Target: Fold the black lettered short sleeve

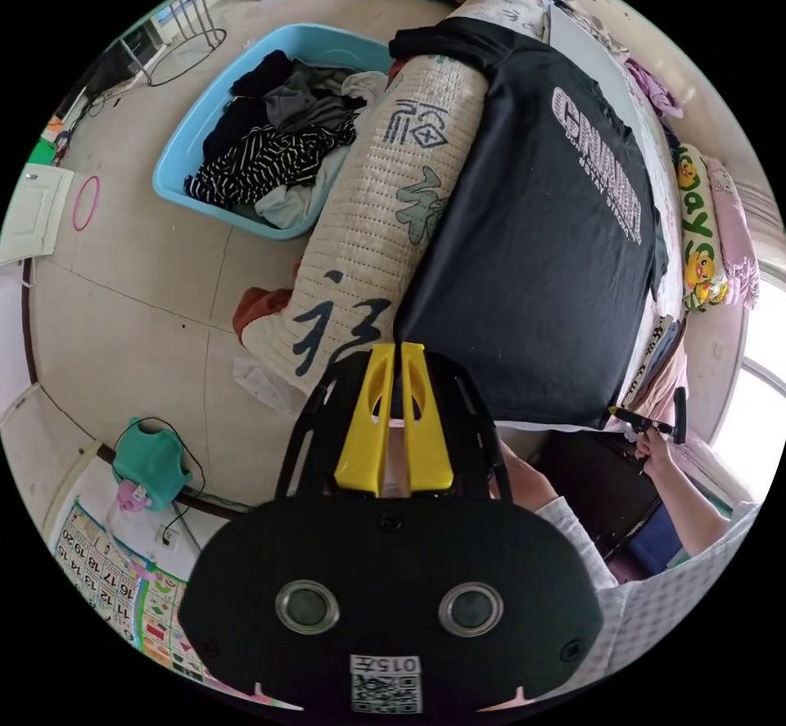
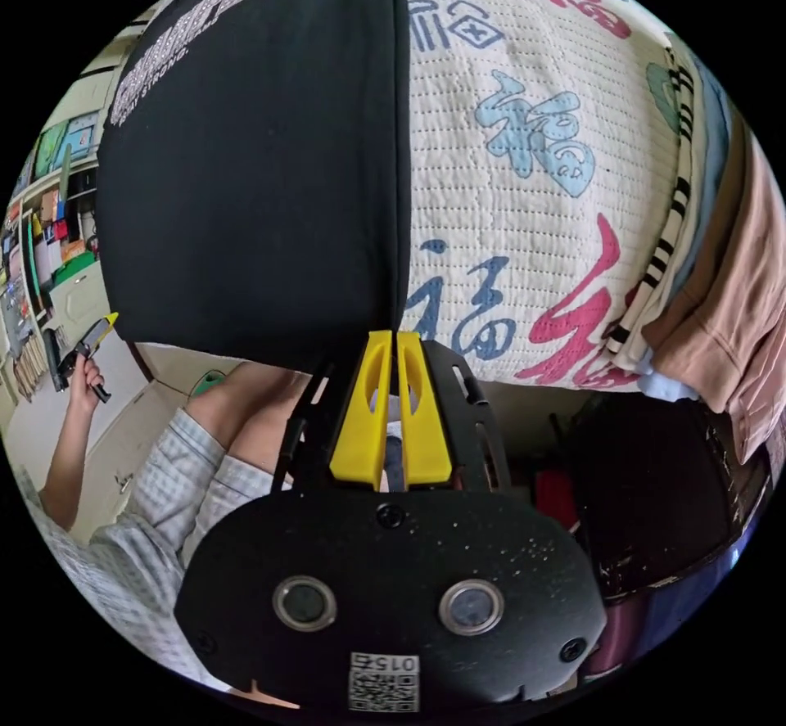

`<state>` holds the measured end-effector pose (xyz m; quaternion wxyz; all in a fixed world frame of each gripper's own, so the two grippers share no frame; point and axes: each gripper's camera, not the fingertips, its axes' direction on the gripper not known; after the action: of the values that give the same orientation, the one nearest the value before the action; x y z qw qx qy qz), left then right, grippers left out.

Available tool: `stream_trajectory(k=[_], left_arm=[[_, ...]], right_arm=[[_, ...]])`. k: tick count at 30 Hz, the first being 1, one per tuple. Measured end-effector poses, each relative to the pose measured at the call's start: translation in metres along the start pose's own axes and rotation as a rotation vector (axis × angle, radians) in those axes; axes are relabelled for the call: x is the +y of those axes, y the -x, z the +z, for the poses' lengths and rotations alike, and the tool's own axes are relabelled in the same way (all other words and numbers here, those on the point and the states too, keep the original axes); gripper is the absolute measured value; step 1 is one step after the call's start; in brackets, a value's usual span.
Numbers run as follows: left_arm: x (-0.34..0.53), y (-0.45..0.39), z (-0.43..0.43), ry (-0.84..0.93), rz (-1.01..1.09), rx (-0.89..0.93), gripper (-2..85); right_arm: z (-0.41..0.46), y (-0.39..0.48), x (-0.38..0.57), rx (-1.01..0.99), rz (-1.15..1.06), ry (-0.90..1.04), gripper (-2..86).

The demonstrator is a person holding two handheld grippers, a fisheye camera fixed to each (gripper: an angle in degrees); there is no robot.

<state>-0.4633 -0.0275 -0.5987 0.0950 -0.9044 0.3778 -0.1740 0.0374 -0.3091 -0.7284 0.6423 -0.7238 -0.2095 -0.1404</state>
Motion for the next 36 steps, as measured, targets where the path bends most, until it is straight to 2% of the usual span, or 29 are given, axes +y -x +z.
stream_trajectory(k=[7, 12, 14, 19, 23, 25, 28, 31, 33, 36], left_arm=[[-0.007, -0.034, 0.033, 0.038, -0.010, -0.112, 0.1], [0.007, -0.073, 0.047, -0.044, 0.113, -0.275, 0.2], [0.004, -0.079, 0.048, -0.010, 0.153, -0.290, 0.3], [-0.011, -0.066, 0.043, 0.162, 0.059, -0.168, 0.1], [-0.006, -0.086, 0.011, 0.072, -0.029, -0.205, 0.9], [-0.011, -0.125, -0.002, -0.002, 0.015, -0.207, 2.1], [-0.037, -0.220, -0.001, -0.082, 0.163, -0.167, 5.2], [-0.081, -0.338, 0.020, -0.140, 0.323, -0.033, 7.1], [-0.117, -0.435, 0.043, -0.184, 0.434, 0.125, 7.9], [-0.160, -0.551, 0.076, -0.176, 0.553, 0.254, 8.3]], right_arm=[[0.033, 0.038, -0.008, 0.131, 0.072, 0.015, 0.4], [0.045, 0.047, 0.012, 0.159, 0.082, -0.072, 0.6], [0.050, 0.041, 0.016, 0.119, 0.098, -0.078, 0.8], [0.062, 0.016, 0.024, -0.015, 0.041, -0.055, 2.2], [0.072, -0.018, 0.039, -0.211, 0.040, -0.048, 6.8], [0.069, -0.032, 0.046, -0.250, 0.026, -0.040, 8.4], [0.046, -0.058, 0.055, -0.305, 0.007, -0.146, 8.9], [0.016, -0.092, 0.043, -0.390, 0.002, -0.310, 8.9], [-0.001, -0.112, 0.026, -0.426, 0.004, -0.404, 8.9], [-0.018, -0.136, -0.006, -0.462, 0.008, -0.522, 8.9]])
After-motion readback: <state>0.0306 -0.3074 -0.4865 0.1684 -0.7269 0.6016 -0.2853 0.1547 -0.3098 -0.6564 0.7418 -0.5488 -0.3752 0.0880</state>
